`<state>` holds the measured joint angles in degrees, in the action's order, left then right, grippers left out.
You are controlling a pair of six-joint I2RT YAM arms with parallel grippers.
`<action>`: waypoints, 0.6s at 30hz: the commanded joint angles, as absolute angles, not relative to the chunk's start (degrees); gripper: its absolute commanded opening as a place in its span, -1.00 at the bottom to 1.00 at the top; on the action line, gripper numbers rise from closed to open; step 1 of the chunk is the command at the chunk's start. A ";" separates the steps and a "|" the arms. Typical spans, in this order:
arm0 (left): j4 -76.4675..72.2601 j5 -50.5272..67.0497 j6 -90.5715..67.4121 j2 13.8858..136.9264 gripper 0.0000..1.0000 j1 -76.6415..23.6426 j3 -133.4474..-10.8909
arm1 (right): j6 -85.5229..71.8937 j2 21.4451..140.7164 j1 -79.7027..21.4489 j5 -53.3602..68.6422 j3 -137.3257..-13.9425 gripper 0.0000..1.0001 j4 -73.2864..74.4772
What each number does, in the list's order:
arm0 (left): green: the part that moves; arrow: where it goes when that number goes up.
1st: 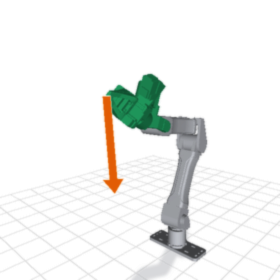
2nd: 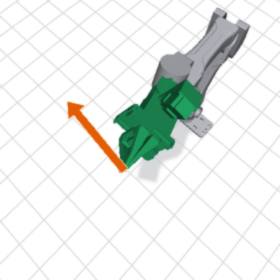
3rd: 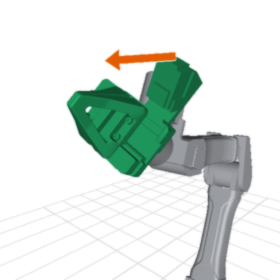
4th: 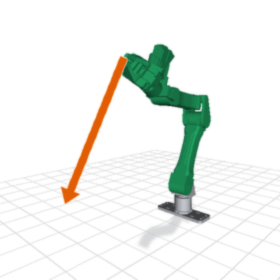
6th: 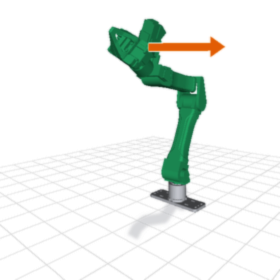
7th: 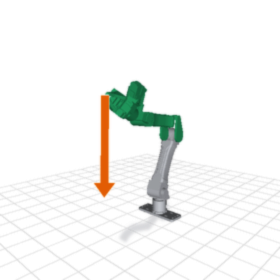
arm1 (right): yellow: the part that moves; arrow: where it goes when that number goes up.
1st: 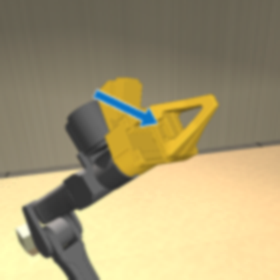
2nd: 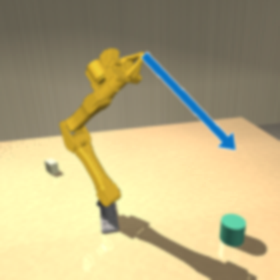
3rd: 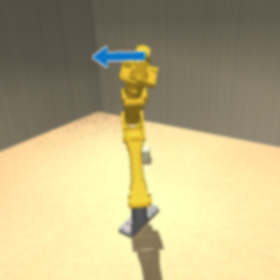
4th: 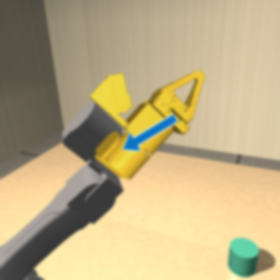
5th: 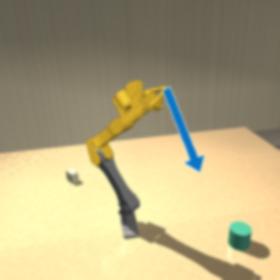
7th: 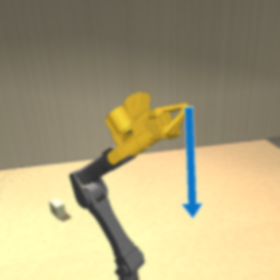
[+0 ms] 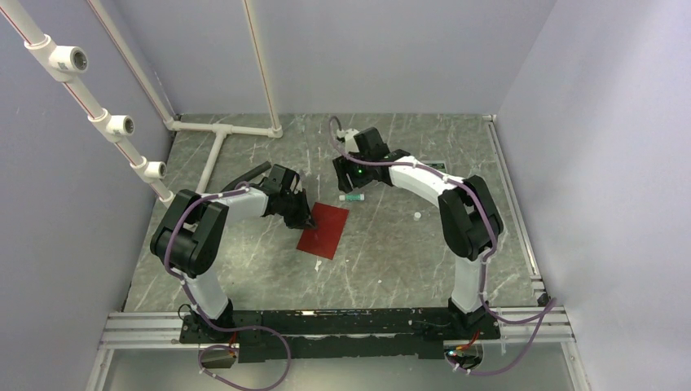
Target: Place the letter into the envelope and seal it
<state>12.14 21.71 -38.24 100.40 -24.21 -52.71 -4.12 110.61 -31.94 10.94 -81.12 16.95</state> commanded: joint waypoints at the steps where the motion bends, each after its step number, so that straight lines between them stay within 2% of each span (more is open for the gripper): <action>1: 17.50 16.26 -35.33 102.57 -0.95 -24.13 -51.86 | 9.62 110.87 -31.79 10.96 -82.62 0.28 23.80; 13: 17.44 16.61 -35.33 102.84 -0.95 -24.14 -51.94 | 11.85 113.58 -32.25 7.72 -84.99 0.20 26.04; 16: 17.48 16.66 -35.24 102.83 -0.95 -24.14 -52.12 | 7.54 110.66 -32.62 9.48 -83.88 0.11 24.83; 18: 17.48 16.69 -35.16 102.98 -0.95 -24.10 -52.27 | 0.84 107.65 -33.05 13.11 -81.84 -0.02 22.66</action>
